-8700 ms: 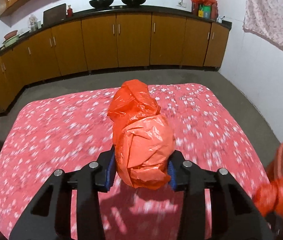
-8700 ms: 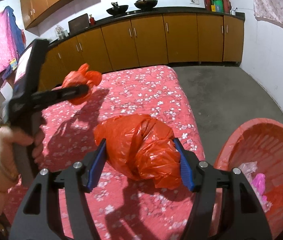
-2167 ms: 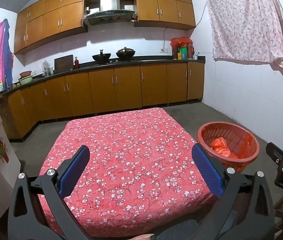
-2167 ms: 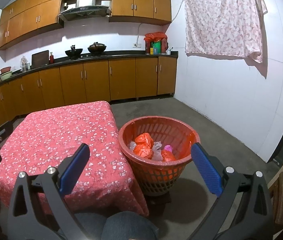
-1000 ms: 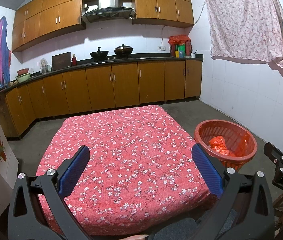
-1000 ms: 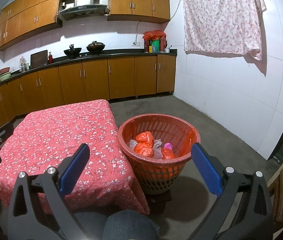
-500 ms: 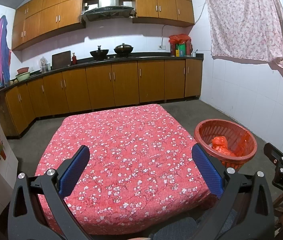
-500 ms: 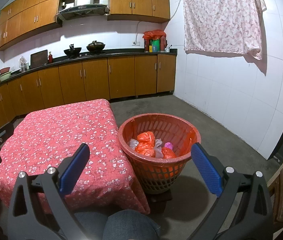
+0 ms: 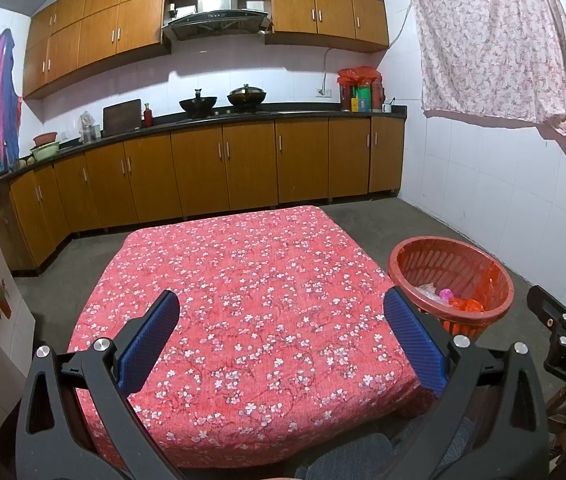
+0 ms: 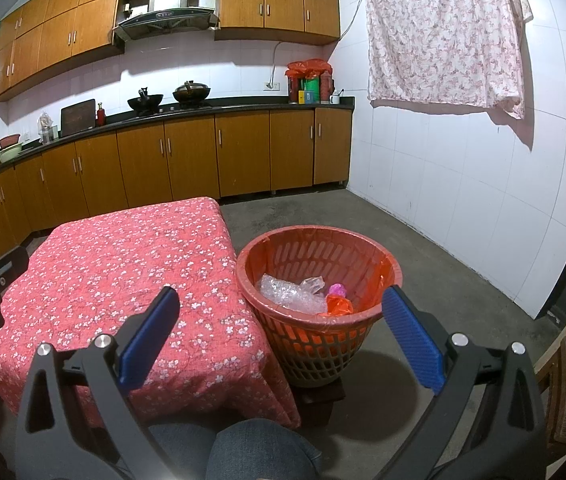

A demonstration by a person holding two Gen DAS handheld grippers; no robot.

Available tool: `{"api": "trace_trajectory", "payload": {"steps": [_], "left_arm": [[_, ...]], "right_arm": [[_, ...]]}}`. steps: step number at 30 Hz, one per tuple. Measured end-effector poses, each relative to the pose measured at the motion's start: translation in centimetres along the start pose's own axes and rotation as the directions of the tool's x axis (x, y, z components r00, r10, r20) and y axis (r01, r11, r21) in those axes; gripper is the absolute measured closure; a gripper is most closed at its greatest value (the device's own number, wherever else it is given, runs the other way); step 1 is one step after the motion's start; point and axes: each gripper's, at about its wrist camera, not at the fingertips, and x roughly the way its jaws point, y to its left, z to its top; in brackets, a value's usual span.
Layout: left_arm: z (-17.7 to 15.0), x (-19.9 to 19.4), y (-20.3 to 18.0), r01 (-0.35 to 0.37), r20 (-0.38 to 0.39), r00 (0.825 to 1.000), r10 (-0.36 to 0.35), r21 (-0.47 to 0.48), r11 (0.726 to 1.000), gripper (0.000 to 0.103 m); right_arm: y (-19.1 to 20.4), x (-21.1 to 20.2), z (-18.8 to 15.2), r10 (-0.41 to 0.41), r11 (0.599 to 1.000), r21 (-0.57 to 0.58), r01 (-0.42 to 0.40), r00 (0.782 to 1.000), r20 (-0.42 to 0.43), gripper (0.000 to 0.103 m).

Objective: Collect trash

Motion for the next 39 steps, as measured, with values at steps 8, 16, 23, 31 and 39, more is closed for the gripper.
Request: {"api": "trace_trajectory", "payload": {"steps": [8,16,23,31,39], "left_arm": [[0.07,0.02,0.05,0.002,-0.002,1.0,-0.002,0.0,1.0,0.002],[-0.2,-0.03,-0.11,0.003,-0.004,1.0,-0.003,-0.001,1.0,0.002],[-0.25,0.17,-0.04,0.007,-0.009,1.0,-0.008,-0.005,1.0,0.002],[-0.45,-0.03,-0.37,0.008,-0.017,1.0,-0.008,-0.011,1.0,0.002],[-0.29,-0.09,-0.37,0.014,-0.018,1.0,-0.014,-0.012,1.0,0.002]], "right_arm": [[-0.01,-0.02,0.04,0.0,1.0,0.0,0.0,1.0,0.0,0.004],[-0.05,-0.03,0.09,0.0,1.0,0.0,0.0,1.0,-0.001,0.004],[-0.08,-0.05,0.14,0.0,1.0,0.0,0.0,1.0,-0.001,0.004],[-0.11,-0.07,0.18,-0.001,1.0,0.0,0.001,1.0,-0.002,0.004],[-0.15,-0.09,0.24,-0.001,1.0,0.0,0.001,1.0,-0.001,0.004]]}}
